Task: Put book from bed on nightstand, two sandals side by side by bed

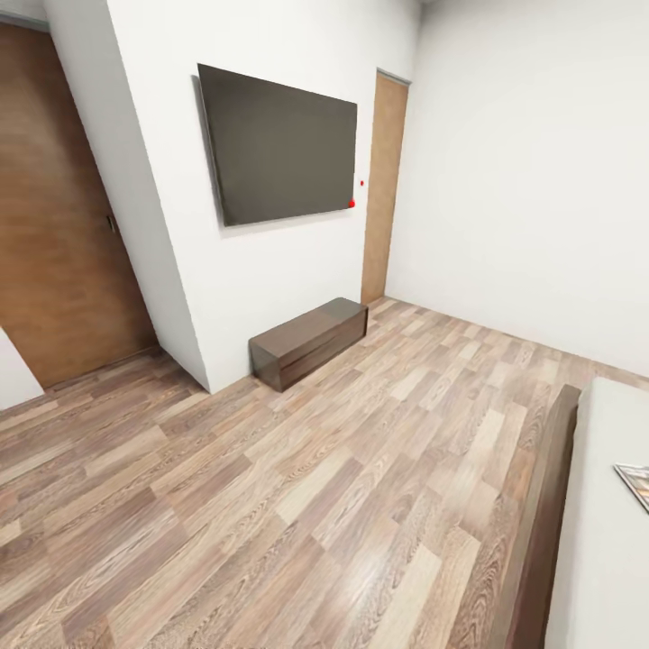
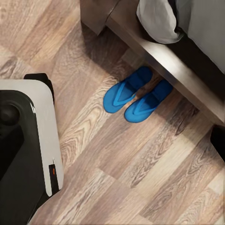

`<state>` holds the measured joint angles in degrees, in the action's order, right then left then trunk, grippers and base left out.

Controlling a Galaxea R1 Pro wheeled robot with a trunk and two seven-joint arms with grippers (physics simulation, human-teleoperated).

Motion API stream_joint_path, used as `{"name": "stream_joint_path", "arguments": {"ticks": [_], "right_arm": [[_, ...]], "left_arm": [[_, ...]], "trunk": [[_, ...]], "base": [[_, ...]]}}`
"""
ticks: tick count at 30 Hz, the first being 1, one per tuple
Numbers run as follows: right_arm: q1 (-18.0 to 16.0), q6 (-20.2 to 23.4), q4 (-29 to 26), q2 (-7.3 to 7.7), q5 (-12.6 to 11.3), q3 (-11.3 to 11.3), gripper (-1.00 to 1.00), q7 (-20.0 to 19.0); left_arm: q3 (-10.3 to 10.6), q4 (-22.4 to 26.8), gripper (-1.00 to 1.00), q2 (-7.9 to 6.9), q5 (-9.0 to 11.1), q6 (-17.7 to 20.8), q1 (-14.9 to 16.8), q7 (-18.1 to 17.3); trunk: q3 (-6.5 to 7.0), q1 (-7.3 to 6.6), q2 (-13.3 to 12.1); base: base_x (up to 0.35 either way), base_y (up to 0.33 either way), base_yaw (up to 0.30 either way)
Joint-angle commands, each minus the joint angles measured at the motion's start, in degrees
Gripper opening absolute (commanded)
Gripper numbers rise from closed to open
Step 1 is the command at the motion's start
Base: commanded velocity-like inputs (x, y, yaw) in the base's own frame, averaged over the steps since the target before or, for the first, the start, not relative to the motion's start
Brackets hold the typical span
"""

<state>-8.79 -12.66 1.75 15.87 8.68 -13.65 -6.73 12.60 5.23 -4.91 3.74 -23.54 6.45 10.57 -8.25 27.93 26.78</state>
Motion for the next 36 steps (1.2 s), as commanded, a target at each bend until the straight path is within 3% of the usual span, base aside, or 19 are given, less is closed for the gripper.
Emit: {"name": "stream_joint_path", "arguments": {"ticks": [1, 18, 36], "right_arm": [[-0.08, -0.35, 0.19, 0.04, 0.55, -0.50, 1.00, -0.12], [-0.09, -0.33, 0.19, 0.11, 0.55, -0.50, 1.00, -0.12], [-0.07, -0.35, 0.19, 0.14, 0.55, -0.50, 1.00, -0.12]], "left_arm": [[0.50, -0.05, 1.00, -0.01, 0.39, -0.17, 0.05, 0.23], [0.50, -0.05, 1.00, -0.01, 0.39, -0.04, 0.08, 0.02], [0.50, -0.05, 1.00, -0.01, 0.39, 0.06, 0.11, -0.08]], "trunk": [[-0.11, 0.03, 0.10], [-0.11, 0.03, 0.10], [-0.11, 0.03, 0.10]], "base": [[0.000, 0.000, 0.158], [0.018, 0.006, 0.041], [0.236, 0.113, 0.002]]}}
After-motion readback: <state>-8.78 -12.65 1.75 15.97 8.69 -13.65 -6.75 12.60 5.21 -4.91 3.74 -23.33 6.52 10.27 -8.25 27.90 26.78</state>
